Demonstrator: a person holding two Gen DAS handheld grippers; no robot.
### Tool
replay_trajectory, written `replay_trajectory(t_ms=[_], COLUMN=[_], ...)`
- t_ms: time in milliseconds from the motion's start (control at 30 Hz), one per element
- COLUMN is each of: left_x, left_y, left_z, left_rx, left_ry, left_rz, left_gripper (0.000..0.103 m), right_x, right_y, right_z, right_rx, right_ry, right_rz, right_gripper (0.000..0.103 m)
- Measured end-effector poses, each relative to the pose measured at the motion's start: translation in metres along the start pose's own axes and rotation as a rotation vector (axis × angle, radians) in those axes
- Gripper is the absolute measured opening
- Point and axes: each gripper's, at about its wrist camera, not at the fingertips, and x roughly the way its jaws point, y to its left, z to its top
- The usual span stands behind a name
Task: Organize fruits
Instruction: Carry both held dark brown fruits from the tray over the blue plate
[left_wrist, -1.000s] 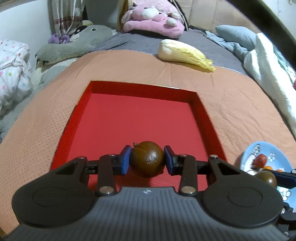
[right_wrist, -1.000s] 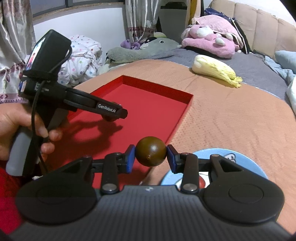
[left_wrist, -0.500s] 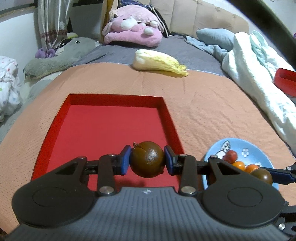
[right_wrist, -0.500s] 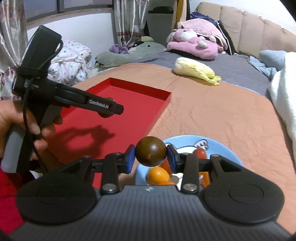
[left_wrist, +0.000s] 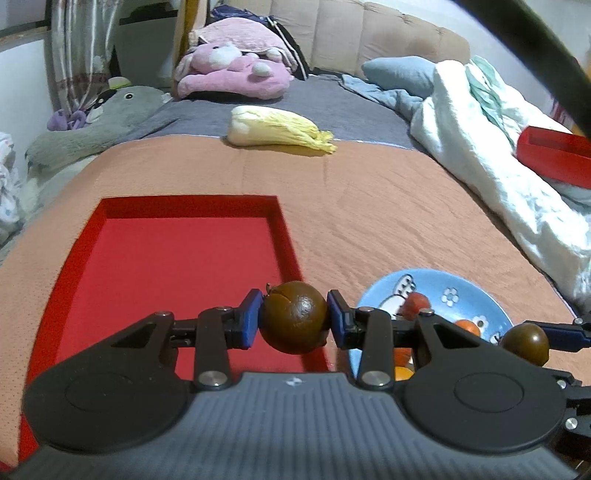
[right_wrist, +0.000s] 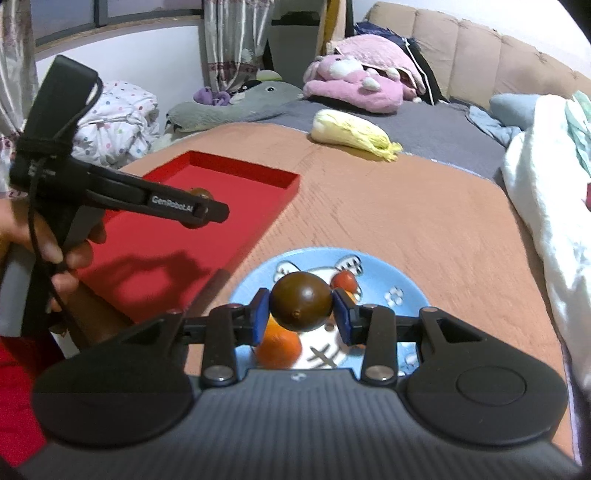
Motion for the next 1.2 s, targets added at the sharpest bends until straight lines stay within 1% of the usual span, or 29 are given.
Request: replay_trajectory(t_ms=[267,367,533,700,800,967,1200], left_x=[0.002,0.005,0.013,0.022,0.028,0.036,0.036], left_y=[-0.022,-0.034,-0.059,-0.078,-0.084,-0.086,-0.087], left_z=[-0.005,-0.008,-0.016,-0.02,-0.021,-0.02,-0.018], left_rx=[0.042,0.059,0.134,0.162,0.173,0.183,0.193], left_ry=[0.004,0.012,0.03,0.032,0.041,0.051,0.033], left_rz=[-0.067,-0.111,-0.171,-0.25,-0.267,-0.272,-0.283], left_gripper=[0.044,0.044,0.044,0.044,0.044,0.045,0.045], right_x=[0.001,0.003,0.01,0.017,0.02,0.024,0.031], right_y=[-0.017,-0.025,-0.034,-0.032,-0.025,-0.022,-0.016], right_z=[-0.019,-0.025,-0.033,-0.037,-0.039,-0.038,-0.037], right_rx=[0.023,0.041,0.077,0.075,0.039,0.026,0.02], right_ry=[0.038,0.048,0.067,0.077,0.084,0.093,0.107], right_rz=[-0.03,-0.045,-0.059,-0.049,-0.042,-0.029,-0.012], right_gripper=[0.04,0.04,0.04,0.04,0.04,0.04,0.04])
